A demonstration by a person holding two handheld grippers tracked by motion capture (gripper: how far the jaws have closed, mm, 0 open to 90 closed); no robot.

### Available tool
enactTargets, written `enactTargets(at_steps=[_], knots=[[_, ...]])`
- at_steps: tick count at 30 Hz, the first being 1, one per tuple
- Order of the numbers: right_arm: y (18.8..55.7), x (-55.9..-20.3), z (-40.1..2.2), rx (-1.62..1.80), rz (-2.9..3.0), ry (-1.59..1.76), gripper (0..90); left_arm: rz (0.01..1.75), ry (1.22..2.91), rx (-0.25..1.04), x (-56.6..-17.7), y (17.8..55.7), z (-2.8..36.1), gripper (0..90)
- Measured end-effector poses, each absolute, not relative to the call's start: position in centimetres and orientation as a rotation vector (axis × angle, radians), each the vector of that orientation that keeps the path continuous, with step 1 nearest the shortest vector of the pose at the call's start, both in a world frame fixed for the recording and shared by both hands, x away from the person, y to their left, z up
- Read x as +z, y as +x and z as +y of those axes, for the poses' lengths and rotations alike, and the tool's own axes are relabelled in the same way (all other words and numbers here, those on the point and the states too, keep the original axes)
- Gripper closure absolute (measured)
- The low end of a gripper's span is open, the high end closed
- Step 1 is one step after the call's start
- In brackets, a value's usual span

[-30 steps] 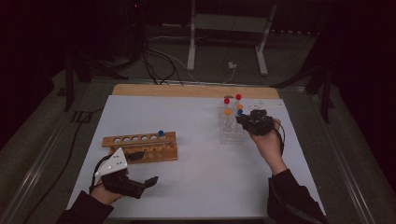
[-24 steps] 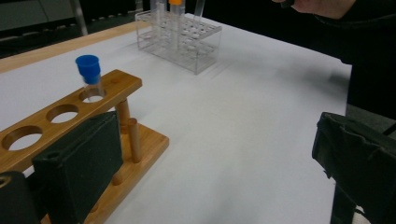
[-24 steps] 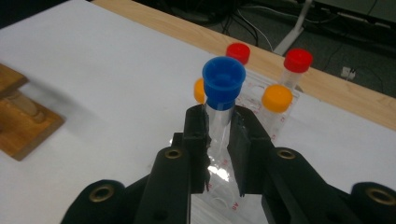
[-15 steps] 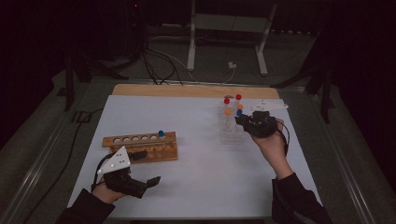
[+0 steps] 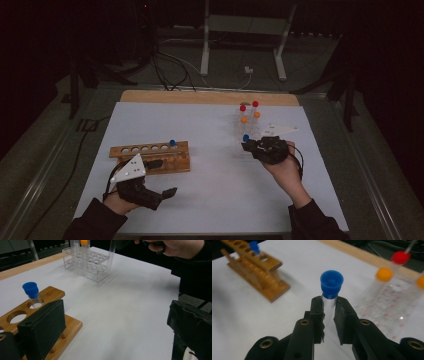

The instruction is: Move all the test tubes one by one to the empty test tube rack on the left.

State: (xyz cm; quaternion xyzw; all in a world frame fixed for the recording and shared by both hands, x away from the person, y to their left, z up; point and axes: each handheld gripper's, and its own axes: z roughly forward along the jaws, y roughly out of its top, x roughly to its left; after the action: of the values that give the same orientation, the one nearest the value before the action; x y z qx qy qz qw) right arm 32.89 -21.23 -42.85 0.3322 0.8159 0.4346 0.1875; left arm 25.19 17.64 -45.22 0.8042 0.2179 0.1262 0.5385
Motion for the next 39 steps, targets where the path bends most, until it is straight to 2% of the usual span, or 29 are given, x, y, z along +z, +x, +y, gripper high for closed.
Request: enactTargets(at_steps=[16, 24, 39], knots=[[30.0, -45.2, -18.8, 1.239, 2.416, 0.848, 77.4, 0.464, 1.922, 0.261, -44.2, 26.2, 14.1, 2.9], [29.1, -45.5, -18.1, 1.239, 2.446, 0.815, 77.4, 0.424, 1.927, 0.247, -43.4, 27.0, 11.2, 7.2], [28.7, -45.5, -17.7, 1.246, 2.459, 0.787, 77.4, 0.408, 1.948, 0.280, -43.1, 28.9, 5.9, 42.2]])
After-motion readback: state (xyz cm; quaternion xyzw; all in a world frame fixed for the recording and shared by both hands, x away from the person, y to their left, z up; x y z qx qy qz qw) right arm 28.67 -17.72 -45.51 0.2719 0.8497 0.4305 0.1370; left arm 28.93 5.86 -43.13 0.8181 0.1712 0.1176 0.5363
